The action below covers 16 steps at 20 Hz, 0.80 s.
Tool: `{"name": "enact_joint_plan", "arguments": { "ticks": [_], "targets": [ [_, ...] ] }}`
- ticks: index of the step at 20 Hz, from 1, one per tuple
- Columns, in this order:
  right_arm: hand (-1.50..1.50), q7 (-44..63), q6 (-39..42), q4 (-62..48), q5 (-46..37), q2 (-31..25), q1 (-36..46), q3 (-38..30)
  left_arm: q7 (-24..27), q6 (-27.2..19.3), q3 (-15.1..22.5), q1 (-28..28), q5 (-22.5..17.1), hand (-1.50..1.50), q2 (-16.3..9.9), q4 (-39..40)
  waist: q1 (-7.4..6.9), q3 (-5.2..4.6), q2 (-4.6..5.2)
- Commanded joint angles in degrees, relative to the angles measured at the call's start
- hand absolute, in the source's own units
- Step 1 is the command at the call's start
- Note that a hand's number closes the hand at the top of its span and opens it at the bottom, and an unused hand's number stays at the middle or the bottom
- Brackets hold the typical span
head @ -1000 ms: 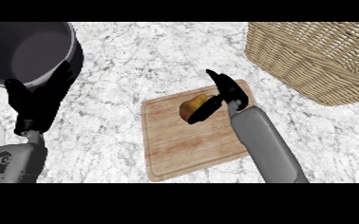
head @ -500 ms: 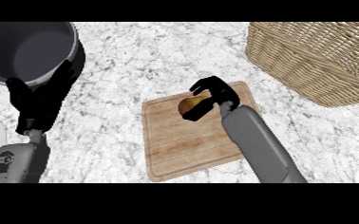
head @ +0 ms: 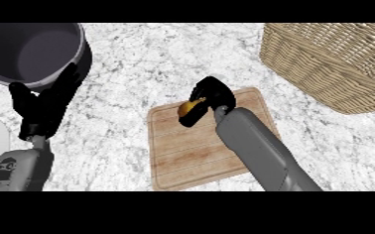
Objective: Pick the pear from the cutting board and place it in the basket
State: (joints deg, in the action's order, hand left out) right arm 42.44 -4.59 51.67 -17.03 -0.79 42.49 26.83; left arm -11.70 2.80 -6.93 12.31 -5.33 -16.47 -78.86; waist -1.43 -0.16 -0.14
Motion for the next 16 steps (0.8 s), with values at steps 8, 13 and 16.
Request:
{"name": "enact_joint_plan", "arguments": {
  "ticks": [8,13,16],
  "targets": [
    [1.5,16.94,-23.1,-5.52,-0.52,0.77,14.28,20.7,-2.44,-0.23,3.1,4.04,1.65,0.0,2.04,0.3,-3.58,0.15,0.9],
    [1.5,12.78,-38.61,1.19,-1.01,0.78,13.34,20.08,-2.18,0.32,1.97,2.9,1.18,0.0,1.09,0.81,-3.09,0.19,0.59],
    [1.5,8.99,-46.43,3.8,-3.75,0.77,15.09,19.19,-1.41,0.01,0.81,3.51,1.17,0.0,0.42,1.89,-1.76,0.19,0.36]
  ]
}}
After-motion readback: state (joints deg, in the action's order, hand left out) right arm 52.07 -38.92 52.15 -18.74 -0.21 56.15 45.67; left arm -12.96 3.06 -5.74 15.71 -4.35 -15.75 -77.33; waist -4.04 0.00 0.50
